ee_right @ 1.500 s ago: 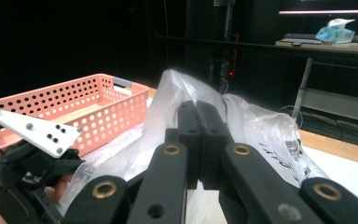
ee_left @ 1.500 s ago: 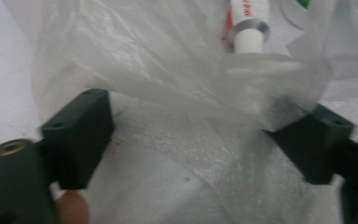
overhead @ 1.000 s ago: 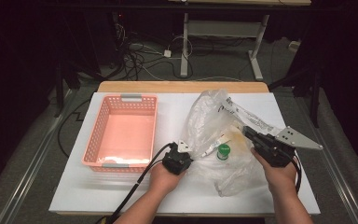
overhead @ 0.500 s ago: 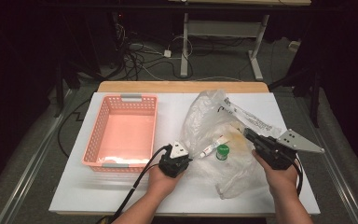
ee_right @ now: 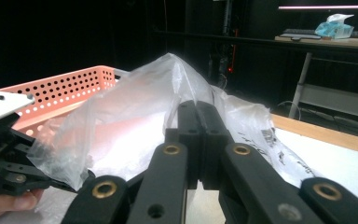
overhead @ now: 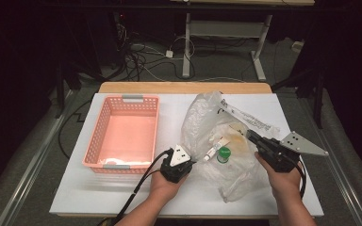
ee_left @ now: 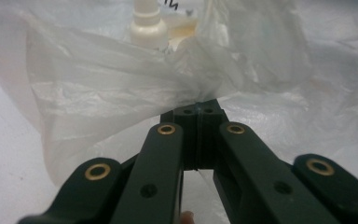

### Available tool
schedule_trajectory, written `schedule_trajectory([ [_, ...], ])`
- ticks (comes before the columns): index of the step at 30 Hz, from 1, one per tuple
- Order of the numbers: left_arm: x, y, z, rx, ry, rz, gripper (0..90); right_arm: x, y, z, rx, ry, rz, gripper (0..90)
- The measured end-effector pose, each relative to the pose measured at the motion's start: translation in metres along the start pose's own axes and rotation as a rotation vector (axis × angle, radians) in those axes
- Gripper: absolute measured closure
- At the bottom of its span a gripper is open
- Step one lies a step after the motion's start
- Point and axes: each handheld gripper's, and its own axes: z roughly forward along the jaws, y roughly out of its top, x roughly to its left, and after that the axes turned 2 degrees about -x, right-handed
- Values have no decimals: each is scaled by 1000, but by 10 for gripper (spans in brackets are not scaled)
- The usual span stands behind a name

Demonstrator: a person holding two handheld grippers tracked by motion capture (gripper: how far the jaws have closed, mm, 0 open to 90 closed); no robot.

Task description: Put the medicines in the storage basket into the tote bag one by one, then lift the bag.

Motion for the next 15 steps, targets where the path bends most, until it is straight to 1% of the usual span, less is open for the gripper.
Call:
schedule_trajectory([
  [4,-5,4,-4,-19,1,24,883,1,1,0,-8,1,3,900],
  [8,-10,8,-7,-41,-2,34,882,1,1,0,-16,0,-1,900],
  [11,-14,13,-9,-62,-5,51,883,2,2,0,-21,-2,5,900],
  [13,-17,16,-11,-79,-13,53,883,2,3,0,-27,-3,7,900],
  [15,-19,19,-13,-93,-18,67,882,2,4,0,-31,-7,1,900],
])
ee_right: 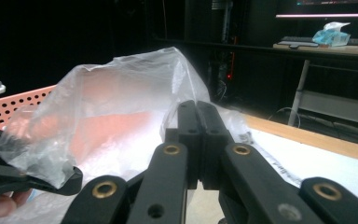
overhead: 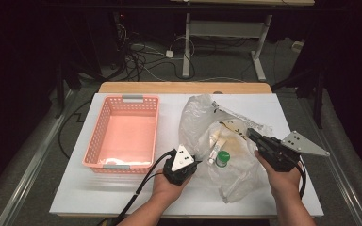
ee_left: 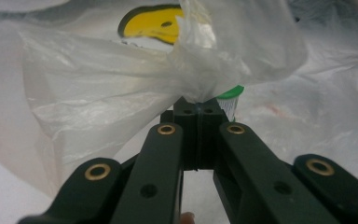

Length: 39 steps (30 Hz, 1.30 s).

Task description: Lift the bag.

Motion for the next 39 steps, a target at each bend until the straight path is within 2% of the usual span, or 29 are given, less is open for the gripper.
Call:
schedule_trajectory([
  [3,0,5,-2,-30,-5,11,883,-1,1,3,-6,-8,6,900],
  [8,2,8,-5,-53,1,1,883,-1,1,3,-13,-23,8,900],
  [14,0,18,-5,-79,29,46,882,-3,0,1,-18,-30,14,900],
  [18,0,27,-6,-117,29,27,883,-3,3,-1,-39,-37,17,900],
  [23,2,34,-7,-140,40,44,882,-4,6,-1,-50,-39,10,900],
  [27,6,44,-10,-162,51,53,882,-4,11,0,-70,-47,13,900],
  [31,8,53,-13,-177,68,86,882,-4,19,2,-92,-48,14,900],
  [39,13,65,-17,-215,85,81,882,-7,30,8,-130,-56,14,900],
])
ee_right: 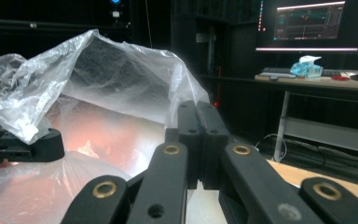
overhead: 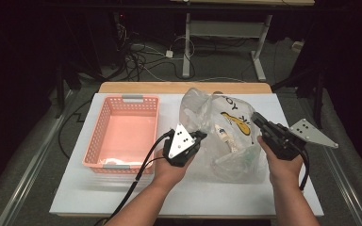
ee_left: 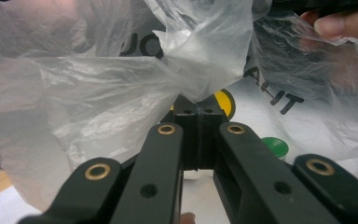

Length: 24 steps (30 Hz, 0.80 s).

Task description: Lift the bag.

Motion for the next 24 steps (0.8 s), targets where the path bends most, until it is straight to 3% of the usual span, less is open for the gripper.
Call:
schedule_trajectory([
  [24,11,29,-3,-78,43,5,882,-1,31,5,-89,-20,-23,900],
])
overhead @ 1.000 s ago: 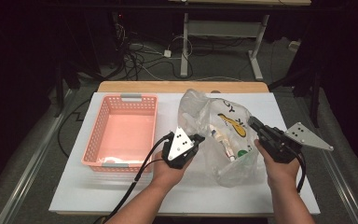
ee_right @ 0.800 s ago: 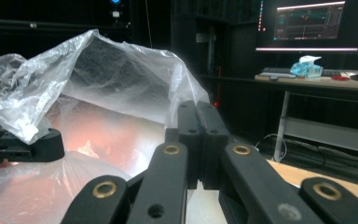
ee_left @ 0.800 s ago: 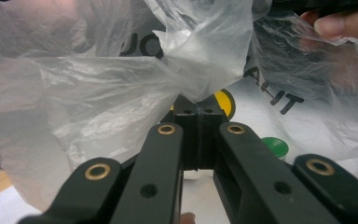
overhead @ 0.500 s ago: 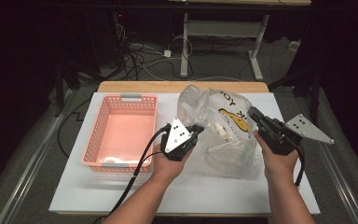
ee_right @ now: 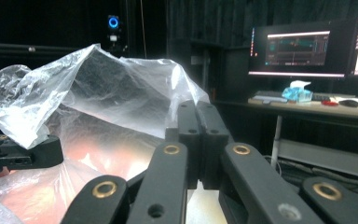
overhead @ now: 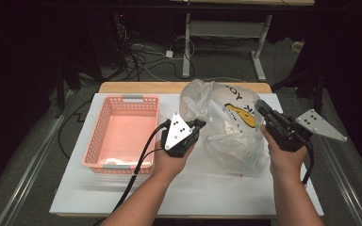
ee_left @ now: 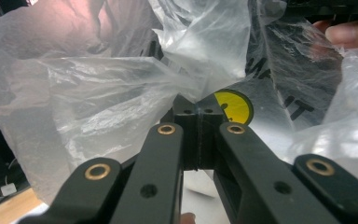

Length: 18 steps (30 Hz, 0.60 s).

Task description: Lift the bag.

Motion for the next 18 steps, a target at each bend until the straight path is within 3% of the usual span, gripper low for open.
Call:
schedule_trajectory([
  [11,4,45,3,-80,19,45,882,-4,55,-1,-125,-25,-22,900],
  [15,6,52,9,-91,28,41,881,-9,77,-4,-178,-42,-22,900],
  [18,10,48,18,-70,36,24,881,-9,80,1,-163,-46,-40,900],
])
